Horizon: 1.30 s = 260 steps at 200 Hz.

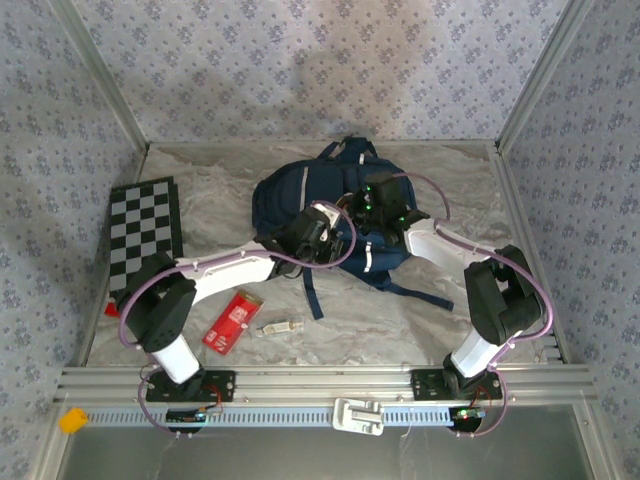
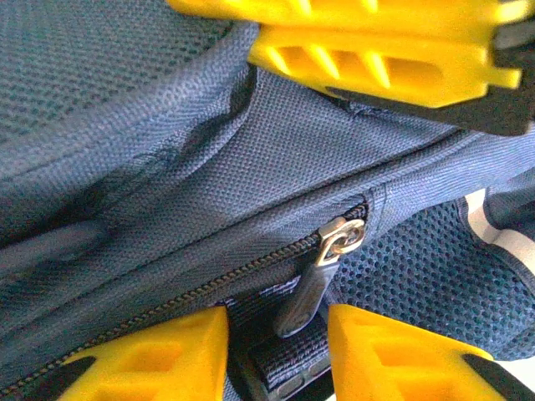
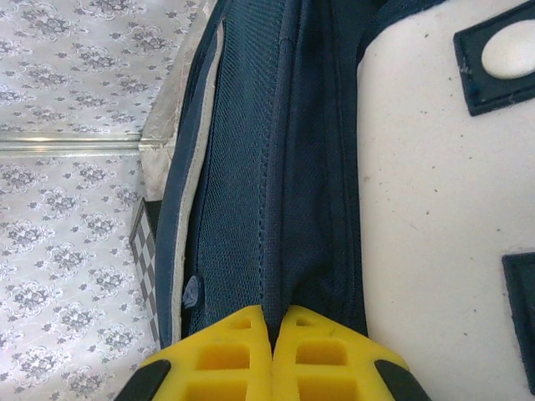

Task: Pack the student bag
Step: Unzip the student bag at the center of the table.

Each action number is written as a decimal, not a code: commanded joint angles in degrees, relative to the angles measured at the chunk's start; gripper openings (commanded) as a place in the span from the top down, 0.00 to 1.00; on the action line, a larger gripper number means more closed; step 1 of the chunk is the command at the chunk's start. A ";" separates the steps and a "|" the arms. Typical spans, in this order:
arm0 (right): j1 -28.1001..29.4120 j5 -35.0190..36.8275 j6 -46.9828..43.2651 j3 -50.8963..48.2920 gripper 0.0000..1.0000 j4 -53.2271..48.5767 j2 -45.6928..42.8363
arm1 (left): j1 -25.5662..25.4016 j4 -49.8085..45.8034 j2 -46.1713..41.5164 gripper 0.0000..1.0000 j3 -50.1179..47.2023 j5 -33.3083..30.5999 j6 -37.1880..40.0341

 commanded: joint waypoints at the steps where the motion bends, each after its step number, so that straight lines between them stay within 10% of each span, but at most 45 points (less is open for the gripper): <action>1: 0.25 -2.08 0.57 3.04 1.00 6.41 -0.19 | 0.21 1.54 1.76 0.73 3.57 1.93 0.66; 70: -0.43 -2.30 -0.65 2.52 1.00 4.75 -0.70 | 2.00 1.47 -1.29 1.00 1.58 3.78 0.17; 196: -1.51 -1.74 -4.16 2.63 1.00 -0.12 -3.42 | 7.73 0.90 -6.12 1.00 -4.37 16.42 -0.25; 260: -0.77 -1.23 -1.17 3.02 1.00 1.17 -2.57 | -0.73 2.93 -5.85 0.63 -2.46 5.97 -11.81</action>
